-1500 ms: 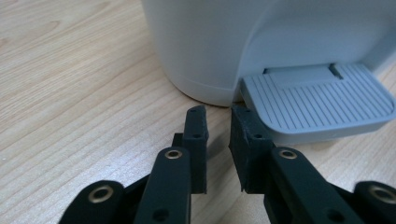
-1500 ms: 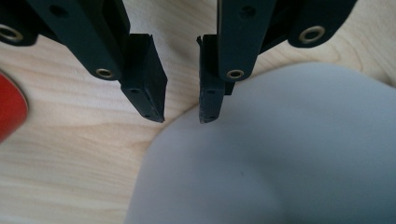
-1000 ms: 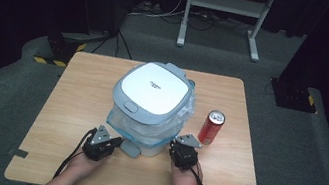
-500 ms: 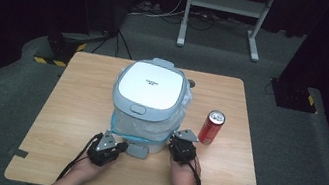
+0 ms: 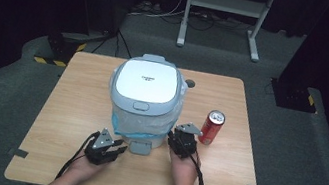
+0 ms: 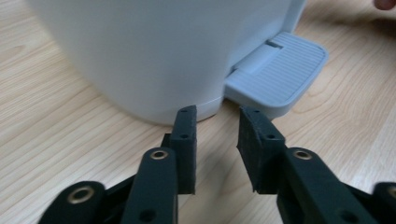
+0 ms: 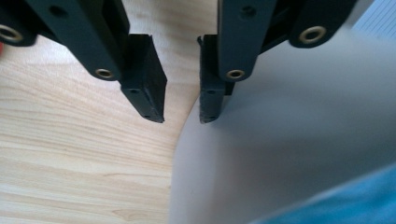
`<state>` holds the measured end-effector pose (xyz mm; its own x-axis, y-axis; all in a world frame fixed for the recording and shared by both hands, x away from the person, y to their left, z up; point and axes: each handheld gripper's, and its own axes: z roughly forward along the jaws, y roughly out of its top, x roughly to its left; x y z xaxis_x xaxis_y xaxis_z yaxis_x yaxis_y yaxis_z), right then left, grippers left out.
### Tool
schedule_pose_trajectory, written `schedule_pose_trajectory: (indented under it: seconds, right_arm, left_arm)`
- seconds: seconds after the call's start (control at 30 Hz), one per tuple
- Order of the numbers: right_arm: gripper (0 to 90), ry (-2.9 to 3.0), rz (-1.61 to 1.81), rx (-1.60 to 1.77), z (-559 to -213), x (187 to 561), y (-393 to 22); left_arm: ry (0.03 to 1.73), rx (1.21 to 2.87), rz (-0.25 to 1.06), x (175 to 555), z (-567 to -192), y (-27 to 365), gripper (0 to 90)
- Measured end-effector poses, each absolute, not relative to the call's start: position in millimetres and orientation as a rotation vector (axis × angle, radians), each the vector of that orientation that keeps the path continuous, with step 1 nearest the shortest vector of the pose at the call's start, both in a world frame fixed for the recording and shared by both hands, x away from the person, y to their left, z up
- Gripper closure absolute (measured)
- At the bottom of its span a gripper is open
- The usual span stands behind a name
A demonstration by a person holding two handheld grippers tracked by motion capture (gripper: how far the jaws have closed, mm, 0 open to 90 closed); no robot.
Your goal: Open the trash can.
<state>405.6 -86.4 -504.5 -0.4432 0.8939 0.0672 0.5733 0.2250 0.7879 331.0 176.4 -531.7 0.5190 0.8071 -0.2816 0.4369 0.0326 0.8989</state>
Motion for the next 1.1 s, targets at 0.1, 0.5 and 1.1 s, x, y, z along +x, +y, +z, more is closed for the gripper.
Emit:
schedule_pose_trajectory:
  seconds: [0.1, 0.5, 1.1]
  right_arm:
    - [67.7, 2.12, 1.093, 1.322, -503, 398, -89]
    - [53.6, 2.229, 1.092, 1.196, -502, 368, -86]
    - [53.7, 2.248, 1.115, 1.159, -504, 378, -77]
  left_arm:
    - [1.114, 1.576, 0.415, 332, -529, 190, 64.0]
    - [1.13, 1.495, 0.414, 342, -527, 188, 53.8]
    - [1.171, 1.449, 0.433, 351, -525, 186, 55.2]
